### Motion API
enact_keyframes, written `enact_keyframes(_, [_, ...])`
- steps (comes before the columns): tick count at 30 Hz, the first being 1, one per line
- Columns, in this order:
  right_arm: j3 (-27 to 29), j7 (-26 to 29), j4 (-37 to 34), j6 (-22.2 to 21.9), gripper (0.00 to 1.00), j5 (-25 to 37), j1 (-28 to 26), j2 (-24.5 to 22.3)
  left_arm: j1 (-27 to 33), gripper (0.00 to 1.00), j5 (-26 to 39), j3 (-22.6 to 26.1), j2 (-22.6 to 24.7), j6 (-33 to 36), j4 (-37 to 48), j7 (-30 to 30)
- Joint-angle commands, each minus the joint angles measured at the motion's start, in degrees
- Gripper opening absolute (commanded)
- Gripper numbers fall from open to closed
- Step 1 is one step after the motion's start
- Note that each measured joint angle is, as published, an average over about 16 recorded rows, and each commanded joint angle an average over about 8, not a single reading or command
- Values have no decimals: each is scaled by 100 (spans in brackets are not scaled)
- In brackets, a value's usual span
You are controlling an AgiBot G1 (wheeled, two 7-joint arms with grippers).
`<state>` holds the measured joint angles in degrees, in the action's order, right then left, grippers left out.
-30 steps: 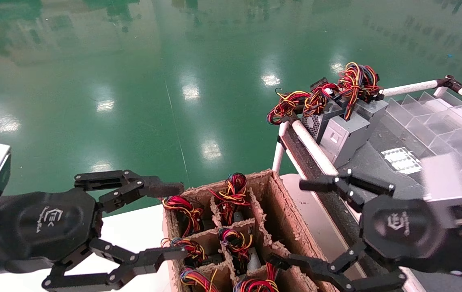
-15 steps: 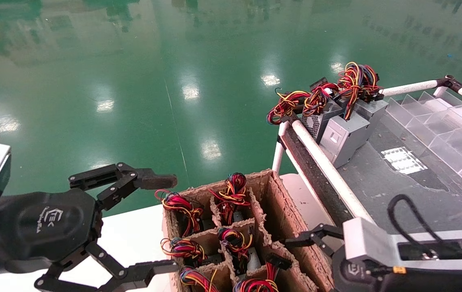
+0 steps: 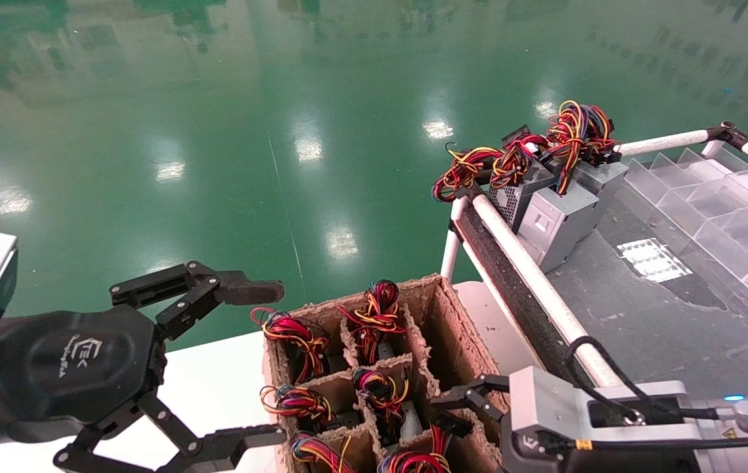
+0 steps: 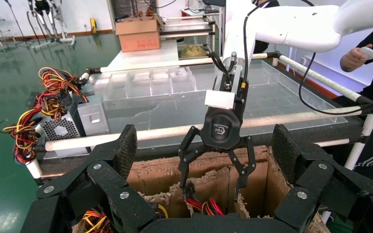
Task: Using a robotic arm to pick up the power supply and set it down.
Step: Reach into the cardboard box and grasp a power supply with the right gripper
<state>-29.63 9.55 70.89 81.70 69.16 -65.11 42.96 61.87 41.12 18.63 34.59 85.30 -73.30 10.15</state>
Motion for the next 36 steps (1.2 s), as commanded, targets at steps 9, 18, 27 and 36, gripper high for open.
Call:
enact_keyframes(9, [-123, -156, -250, -112, 0, 217, -67, 316, 1, 100, -2, 3, -1, -1, 0, -1])
enact_keyframes(18, [-177, -212, -356, -209, 0, 328, -98, 479, 1, 100, -4, 5, -2, -2, 0, -3])
enact_keyframes(27, [-146, -211, -324, -243, 0, 283, -23, 435, 2, 100, -5, 8, -3, -3, 0, -4])
enact_keyframes(36, [-23, -277, -160, -328, 0, 125, 141, 293, 3, 100, -7, 11, -4, -4, 0, -5])
